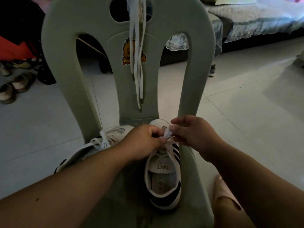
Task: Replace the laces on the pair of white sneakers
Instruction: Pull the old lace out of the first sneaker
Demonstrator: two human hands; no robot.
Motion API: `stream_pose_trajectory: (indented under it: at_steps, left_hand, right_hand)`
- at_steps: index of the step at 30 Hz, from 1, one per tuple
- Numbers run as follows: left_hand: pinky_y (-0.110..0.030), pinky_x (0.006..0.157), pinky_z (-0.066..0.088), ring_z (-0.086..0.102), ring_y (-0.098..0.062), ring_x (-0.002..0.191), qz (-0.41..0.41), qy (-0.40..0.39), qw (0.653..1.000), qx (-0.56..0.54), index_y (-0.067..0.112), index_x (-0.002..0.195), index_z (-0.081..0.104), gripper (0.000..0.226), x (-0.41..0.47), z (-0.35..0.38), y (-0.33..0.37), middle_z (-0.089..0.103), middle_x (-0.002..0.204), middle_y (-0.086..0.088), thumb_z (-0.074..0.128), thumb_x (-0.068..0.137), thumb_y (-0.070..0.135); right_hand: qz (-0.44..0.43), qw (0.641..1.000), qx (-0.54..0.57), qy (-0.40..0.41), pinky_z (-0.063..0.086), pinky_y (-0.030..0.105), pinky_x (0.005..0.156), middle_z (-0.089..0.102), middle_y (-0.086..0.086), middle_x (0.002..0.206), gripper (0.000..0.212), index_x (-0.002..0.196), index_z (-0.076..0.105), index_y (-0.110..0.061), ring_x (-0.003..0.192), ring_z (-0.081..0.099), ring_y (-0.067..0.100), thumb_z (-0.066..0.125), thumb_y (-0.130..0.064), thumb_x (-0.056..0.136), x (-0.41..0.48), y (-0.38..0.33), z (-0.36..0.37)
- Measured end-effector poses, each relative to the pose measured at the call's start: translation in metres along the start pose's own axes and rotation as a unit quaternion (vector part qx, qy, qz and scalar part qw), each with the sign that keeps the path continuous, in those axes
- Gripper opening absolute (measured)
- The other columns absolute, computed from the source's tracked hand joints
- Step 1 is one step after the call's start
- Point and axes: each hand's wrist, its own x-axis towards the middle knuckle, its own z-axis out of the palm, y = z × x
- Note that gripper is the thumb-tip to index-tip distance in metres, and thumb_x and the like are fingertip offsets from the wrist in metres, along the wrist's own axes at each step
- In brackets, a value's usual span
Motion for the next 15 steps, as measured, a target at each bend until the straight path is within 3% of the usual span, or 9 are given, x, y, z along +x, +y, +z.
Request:
stream_pose_trajectory:
  at_steps: [5, 9, 12, 15]
  left_hand:
    - [-0.032, 0.077, 0.053, 0.067, -0.016, 0.081, -0.048, 0.019, 0.997, -0.062, 0.024, 0.089, 0.071, 0.01, -0.001, 0.002, -0.003, 0.072, 0.087, 0.001, 0.061, 0.092, 0.024]
    - [-0.038, 0.078, 0.054, 0.062, -0.02, 0.075, -0.076, 0.018, 0.989, -0.124, 0.013, 0.094, 0.069, 0.012, -0.001, 0.005, -0.004, 0.071, 0.09, -0.012, 0.057, 0.094, 0.015]
    - [-0.04, 0.082, 0.054, 0.066, -0.02, 0.083, -0.072, 0.024, 0.986, -0.147, 0.017, 0.096, 0.067, 0.011, -0.002, 0.006, -0.003, 0.071, 0.094, -0.01, 0.057, 0.093, 0.014]
    - [-0.037, 0.08, 0.055, 0.067, -0.018, 0.088, -0.052, 0.038, 0.99, -0.124, 0.029, 0.103, 0.055, 0.015, -0.003, 0.003, -0.004, 0.068, 0.097, -0.002, 0.06, 0.092, 0.019]
  right_hand:
    - [-0.036, 0.995, -0.092, 0.014, 0.043, 0.019, 0.057, 0.069, -0.004, 0.075, 0.006, 0.085, 0.065, -0.022, 0.067, 0.063, 0.009, 0.068, -0.028, 0.086, -0.002, -0.002, -0.002]
    - [-0.048, 0.981, -0.18, -0.052, 0.038, 0.014, 0.058, 0.065, -0.011, 0.078, 0.008, 0.091, 0.069, -0.024, 0.072, 0.058, 0.001, 0.062, -0.027, 0.09, -0.008, -0.005, -0.004]
    - [-0.043, 0.965, -0.228, -0.12, 0.04, 0.012, 0.059, 0.068, -0.012, 0.084, 0.013, 0.098, 0.072, -0.027, 0.076, 0.061, 0.0, 0.064, -0.032, 0.088, -0.011, -0.004, -0.003]
    - [-0.037, 0.962, -0.248, -0.103, 0.036, 0.008, 0.051, 0.065, -0.014, 0.071, 0.011, 0.083, 0.071, -0.029, 0.062, 0.058, -0.003, 0.066, -0.038, 0.086, -0.011, -0.004, 0.0]
